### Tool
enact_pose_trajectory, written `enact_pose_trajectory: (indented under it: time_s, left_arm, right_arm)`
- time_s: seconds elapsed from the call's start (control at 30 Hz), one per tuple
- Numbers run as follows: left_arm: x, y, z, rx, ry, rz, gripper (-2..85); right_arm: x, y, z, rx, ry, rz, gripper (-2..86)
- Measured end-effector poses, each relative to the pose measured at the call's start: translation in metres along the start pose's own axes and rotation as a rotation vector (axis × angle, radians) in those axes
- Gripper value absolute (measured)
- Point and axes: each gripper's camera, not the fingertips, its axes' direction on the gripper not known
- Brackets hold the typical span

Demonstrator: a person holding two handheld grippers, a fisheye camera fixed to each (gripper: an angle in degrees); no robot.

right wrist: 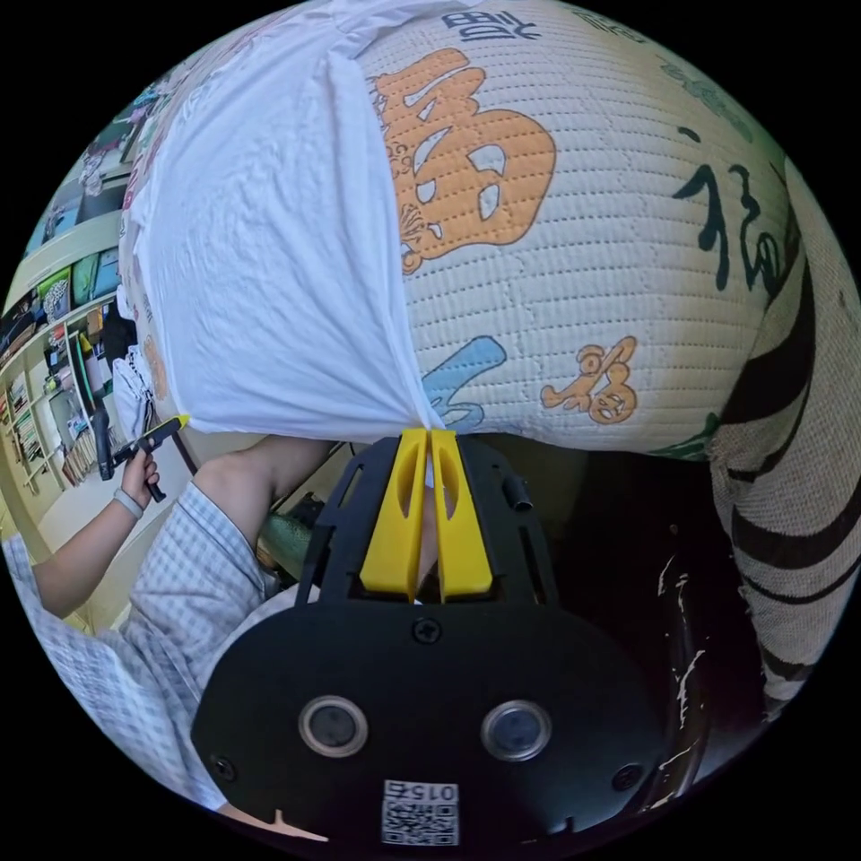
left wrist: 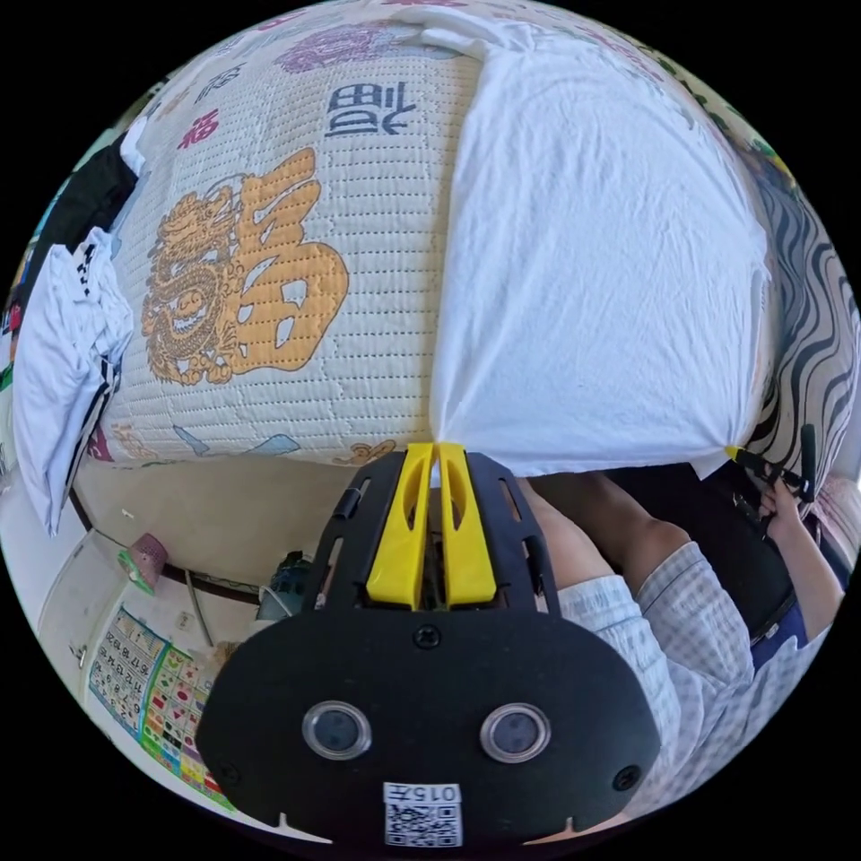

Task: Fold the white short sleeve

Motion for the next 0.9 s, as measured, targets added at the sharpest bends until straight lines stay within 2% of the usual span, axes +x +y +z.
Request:
enact_pose_trajectory:
  time_s: [0.27,0.37,0.5,0.6,0.73,0.9]
  left_arm:
    - [0.016,-0.002,-0.006,-0.054,0.003,-0.043,5.3]
    - [0.019,0.000,-0.009,-0.071,0.015,-0.037,5.3]
    - [0.039,-0.006,-0.028,-0.002,0.047,0.029,4.8]
    - [0.066,-0.018,-0.051,0.090,0.072,0.117,3.0]
    - [0.119,-0.040,-0.088,0.248,0.041,0.311,-0.4]
    - [0.198,-0.069,-0.130,0.426,-0.001,0.516,-0.7]
  right_arm:
    - [0.036,0.045,-0.012,-0.002,-0.049,0.159,-0.3]
    - [0.045,0.063,-0.020,-0.030,0.014,0.200,-0.5]
    - [0.042,0.086,-0.042,0.009,0.083,0.216,-0.6]
    - [0.028,0.098,-0.065,0.113,0.115,0.219,-0.6]
    - [-0.019,0.113,-0.113,0.406,0.248,0.168,-0.6]
    - [-0.063,0.123,-0.154,0.667,0.360,0.082,-0.5]
